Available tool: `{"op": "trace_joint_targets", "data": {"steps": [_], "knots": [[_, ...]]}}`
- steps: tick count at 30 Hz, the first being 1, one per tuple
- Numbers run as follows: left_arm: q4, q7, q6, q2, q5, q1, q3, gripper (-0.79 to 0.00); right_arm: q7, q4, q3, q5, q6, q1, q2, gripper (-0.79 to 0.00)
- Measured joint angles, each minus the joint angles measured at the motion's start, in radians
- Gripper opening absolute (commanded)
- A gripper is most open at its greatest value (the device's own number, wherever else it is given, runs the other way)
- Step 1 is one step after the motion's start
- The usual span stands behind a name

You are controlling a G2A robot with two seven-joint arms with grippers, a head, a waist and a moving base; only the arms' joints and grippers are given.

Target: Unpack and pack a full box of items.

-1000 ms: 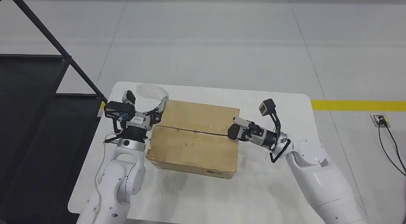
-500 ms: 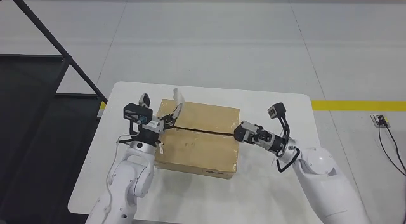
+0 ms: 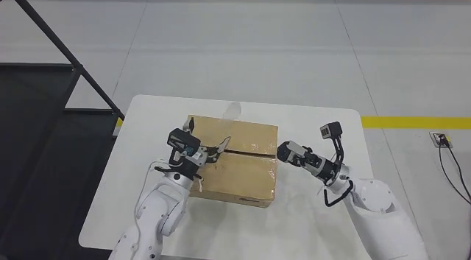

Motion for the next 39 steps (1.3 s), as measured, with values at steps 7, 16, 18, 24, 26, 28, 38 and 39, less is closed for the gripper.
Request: {"op": "trace_joint_targets", "data": {"steps": [7, 16, 18, 24, 26, 28, 38, 39], "knots": [[-0.018, 0.006, -0.028, 0.002, 0.015, 0.014, -0.010, 0.000, -0.004, 0.006, -0.004, -0.012, 0.006, 0.009, 0.001, 0.000], [-0.169, 0.021, -0.040, 0.026, -0.104, 0.075, -0.233, 0.000, -0.002, 0.020, -0.008, -0.022, 0.005, 0.024, 0.003, 0.000], [-0.164, -0.020, -0.064, 0.034, -0.157, 0.072, -0.310, 0.000, 0.004, 0.026, -0.003, -0.020, -0.005, 0.022, 0.005, 0.000], [-0.015, -0.249, -0.323, 0.063, -0.261, -0.040, -0.426, 0.000, 0.035, 0.042, 0.003, -0.031, -0.032, 0.015, 0.011, 0.000], [0.005, -0.304, -0.412, 0.067, -0.276, -0.054, -0.432, 0.000, 0.051, 0.041, 0.002, -0.067, -0.025, 0.014, 0.014, 0.000], [0.002, -0.291, -0.419, 0.066, -0.272, -0.051, -0.431, 0.000, 0.053, 0.041, 0.003, -0.074, -0.021, 0.014, 0.015, 0.000], [0.072, -0.389, -0.400, 0.068, -0.404, -0.079, -0.417, 0.000, 0.024, 0.009, 0.014, -0.018, -0.049, -0.006, 0.014, 0.000], [0.094, -0.428, -0.412, 0.068, -0.444, -0.108, -0.409, 0.000, 0.019, 0.007, 0.018, 0.003, -0.067, -0.010, 0.014, 0.000]]}}
